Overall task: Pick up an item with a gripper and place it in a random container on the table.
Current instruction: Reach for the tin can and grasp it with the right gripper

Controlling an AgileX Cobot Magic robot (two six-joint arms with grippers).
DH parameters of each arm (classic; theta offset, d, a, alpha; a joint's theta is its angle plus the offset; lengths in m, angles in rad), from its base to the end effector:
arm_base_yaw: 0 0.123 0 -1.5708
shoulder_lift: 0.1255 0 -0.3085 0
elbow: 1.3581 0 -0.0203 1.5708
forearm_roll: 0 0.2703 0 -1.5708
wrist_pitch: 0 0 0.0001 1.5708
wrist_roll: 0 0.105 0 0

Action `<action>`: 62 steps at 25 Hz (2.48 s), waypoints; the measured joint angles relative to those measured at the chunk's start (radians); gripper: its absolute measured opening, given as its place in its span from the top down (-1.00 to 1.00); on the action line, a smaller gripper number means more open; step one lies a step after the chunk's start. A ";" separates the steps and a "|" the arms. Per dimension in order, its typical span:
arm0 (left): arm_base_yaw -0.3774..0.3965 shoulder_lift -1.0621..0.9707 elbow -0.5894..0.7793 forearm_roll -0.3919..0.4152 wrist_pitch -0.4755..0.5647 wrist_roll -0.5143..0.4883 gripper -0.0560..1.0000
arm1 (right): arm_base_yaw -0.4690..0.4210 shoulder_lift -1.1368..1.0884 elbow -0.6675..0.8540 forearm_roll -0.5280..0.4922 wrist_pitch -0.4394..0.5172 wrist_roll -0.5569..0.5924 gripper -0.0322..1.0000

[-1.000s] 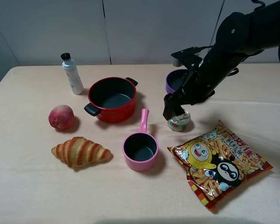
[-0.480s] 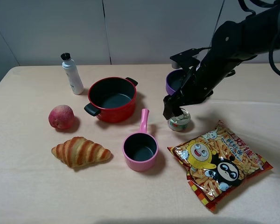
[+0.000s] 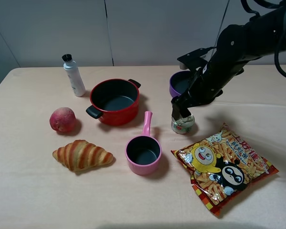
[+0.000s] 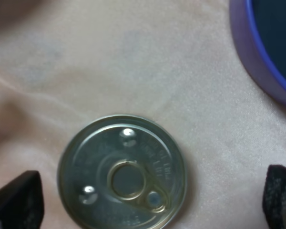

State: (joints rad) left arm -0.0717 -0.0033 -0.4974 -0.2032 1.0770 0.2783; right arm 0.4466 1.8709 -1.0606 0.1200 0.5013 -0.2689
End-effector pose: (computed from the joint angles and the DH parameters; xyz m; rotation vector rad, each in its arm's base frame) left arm -0.0023 -0.0186 0.2796 0.3673 2.0116 -0.1150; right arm 0.3394 0.1693 0.1418 -0.8546 2.6664 0.1495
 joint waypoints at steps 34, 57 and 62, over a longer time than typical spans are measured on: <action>0.000 0.000 0.000 0.000 0.000 0.000 -0.98 | -0.005 0.118 -0.002 0.049 -0.022 0.006 -0.41; 0.000 0.000 0.000 0.000 0.000 0.000 -0.98 | -0.005 0.118 -0.002 0.055 0.058 0.088 0.20; 0.000 0.000 0.000 0.000 0.000 0.000 -0.98 | -0.005 0.118 -0.002 0.055 0.059 0.090 0.37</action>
State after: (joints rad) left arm -0.0717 -0.0033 -0.4974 -0.2032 1.0770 0.2783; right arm 0.4414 1.9886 -1.0626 0.1752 0.5602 -0.1793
